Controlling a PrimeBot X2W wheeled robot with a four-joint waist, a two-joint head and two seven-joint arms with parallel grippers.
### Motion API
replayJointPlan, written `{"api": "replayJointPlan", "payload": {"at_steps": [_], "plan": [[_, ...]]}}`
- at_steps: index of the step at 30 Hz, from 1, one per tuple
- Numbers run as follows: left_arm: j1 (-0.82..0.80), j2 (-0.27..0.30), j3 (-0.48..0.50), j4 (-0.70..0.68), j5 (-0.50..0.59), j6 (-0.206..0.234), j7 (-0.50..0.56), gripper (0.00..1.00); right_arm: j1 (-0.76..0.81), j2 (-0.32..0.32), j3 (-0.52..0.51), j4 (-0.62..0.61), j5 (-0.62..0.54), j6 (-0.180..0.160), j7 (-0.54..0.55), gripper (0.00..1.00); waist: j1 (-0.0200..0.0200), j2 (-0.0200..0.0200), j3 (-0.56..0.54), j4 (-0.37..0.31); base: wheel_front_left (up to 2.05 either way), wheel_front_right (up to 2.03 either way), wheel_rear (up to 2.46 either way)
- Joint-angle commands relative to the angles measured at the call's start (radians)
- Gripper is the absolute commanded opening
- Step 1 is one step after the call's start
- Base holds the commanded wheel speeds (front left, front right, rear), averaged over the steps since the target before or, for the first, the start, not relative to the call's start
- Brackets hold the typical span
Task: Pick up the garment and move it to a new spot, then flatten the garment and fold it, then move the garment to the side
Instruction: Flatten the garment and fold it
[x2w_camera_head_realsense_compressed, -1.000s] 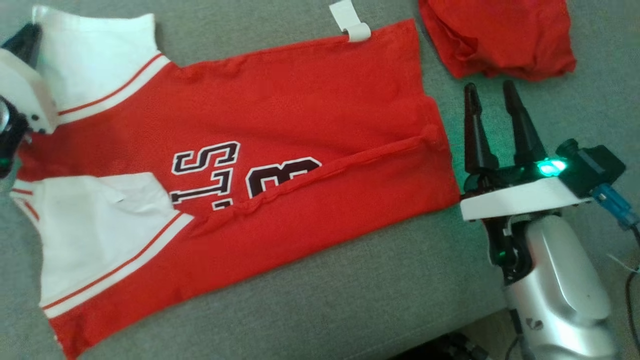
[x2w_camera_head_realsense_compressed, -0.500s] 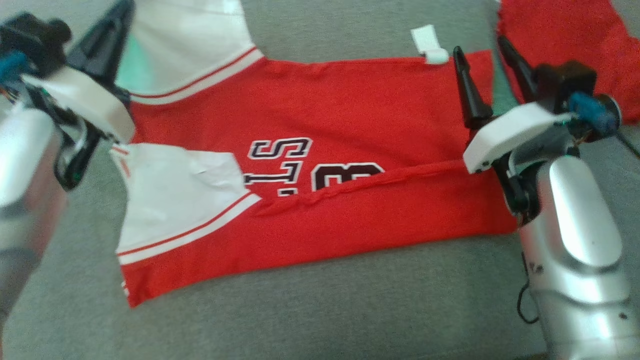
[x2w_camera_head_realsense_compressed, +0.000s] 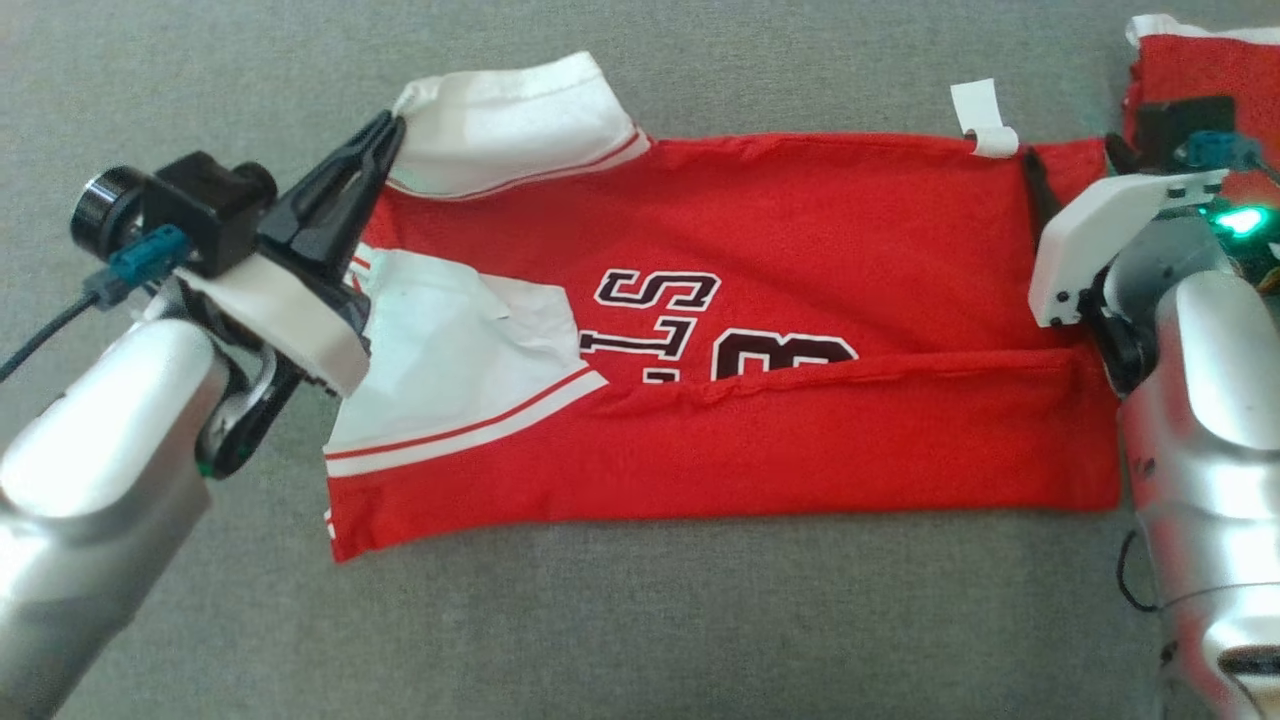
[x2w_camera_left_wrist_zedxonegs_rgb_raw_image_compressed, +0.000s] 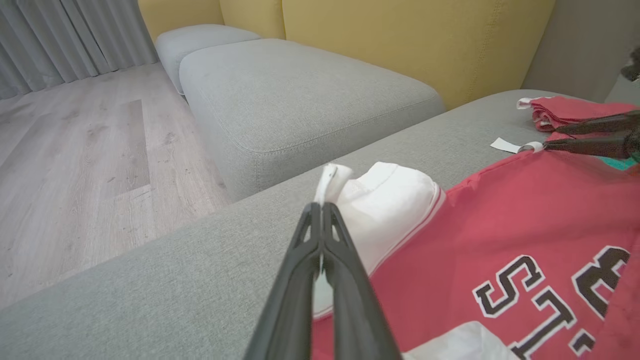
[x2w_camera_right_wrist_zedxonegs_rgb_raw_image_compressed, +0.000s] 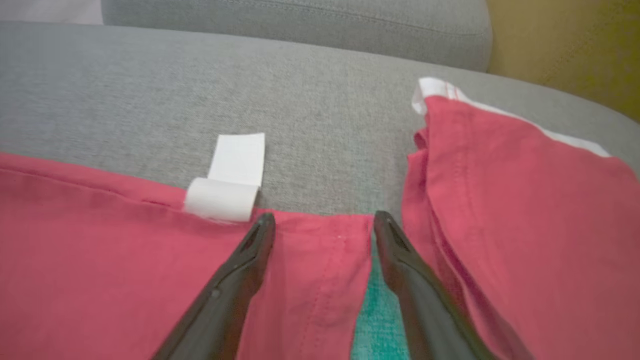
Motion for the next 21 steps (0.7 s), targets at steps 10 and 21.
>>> {"api": "replayJointPlan", "payload": {"at_steps": [10,21], "plan": [[-0.008,0.064,0.035,-0.079,0.002,0.031,0.021,0.0,-0.08,-0.005,-0.026,0.123,-0.056,-0.001,-0.001,0.48,0.0001,-0.0001,-0.008,0.013,0.0,0.0,0.0],[-0.049,0.085,0.084,-0.039,-0.016,0.075,0.022,0.0,-0.199,0.005,0.116,0.154,0.108,-0.001,-0.08,0.0,0.0001,-0.0001,-0.009,-0.018,0.0,0.0,0.0]]}}
